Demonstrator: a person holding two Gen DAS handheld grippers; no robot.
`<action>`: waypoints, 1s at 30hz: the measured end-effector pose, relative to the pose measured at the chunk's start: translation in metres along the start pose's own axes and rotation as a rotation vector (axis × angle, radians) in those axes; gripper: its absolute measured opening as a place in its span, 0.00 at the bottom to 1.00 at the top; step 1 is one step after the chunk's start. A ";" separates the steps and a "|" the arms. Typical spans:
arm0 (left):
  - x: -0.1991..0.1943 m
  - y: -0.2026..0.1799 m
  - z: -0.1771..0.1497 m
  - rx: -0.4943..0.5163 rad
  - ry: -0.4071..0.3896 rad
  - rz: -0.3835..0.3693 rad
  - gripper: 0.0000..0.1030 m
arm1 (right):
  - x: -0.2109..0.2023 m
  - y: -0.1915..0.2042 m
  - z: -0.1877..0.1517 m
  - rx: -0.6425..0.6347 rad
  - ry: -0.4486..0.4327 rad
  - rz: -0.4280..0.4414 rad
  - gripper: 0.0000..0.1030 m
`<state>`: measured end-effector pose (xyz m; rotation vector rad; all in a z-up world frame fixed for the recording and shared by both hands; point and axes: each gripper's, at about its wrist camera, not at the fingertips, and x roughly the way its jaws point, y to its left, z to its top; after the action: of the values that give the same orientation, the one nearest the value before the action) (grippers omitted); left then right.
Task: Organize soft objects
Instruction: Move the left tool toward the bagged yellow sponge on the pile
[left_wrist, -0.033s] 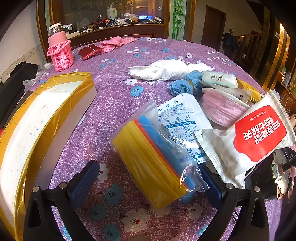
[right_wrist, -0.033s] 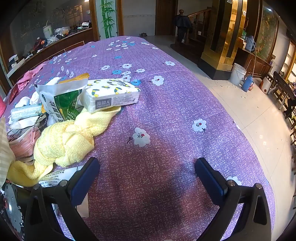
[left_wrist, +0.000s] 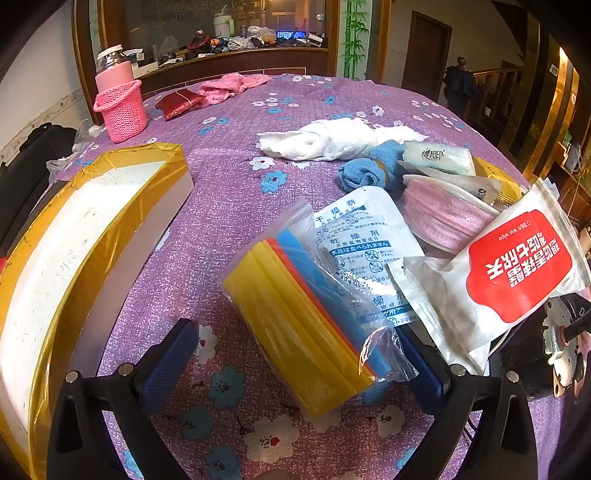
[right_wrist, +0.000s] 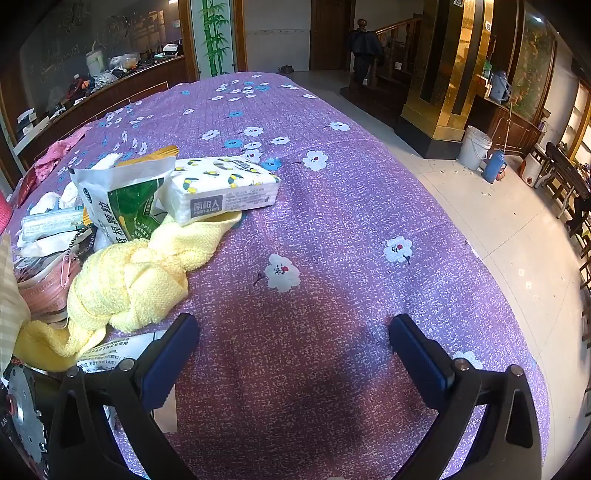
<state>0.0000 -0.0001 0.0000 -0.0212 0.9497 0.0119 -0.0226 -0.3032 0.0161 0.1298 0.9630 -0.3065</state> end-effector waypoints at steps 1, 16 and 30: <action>0.000 0.000 0.000 -0.001 0.000 -0.001 1.00 | 0.000 0.000 0.000 -0.002 -0.001 -0.002 1.00; 0.000 0.000 0.000 0.000 -0.001 0.000 1.00 | 0.000 0.000 0.000 -0.002 -0.001 -0.003 1.00; -0.016 0.028 -0.013 0.055 0.049 -0.074 1.00 | 0.000 0.001 0.000 -0.002 -0.001 -0.004 1.00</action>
<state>-0.0203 0.0281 0.0051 -0.0059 0.9976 -0.0834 -0.0221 -0.3027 0.0163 0.1260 0.9630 -0.3090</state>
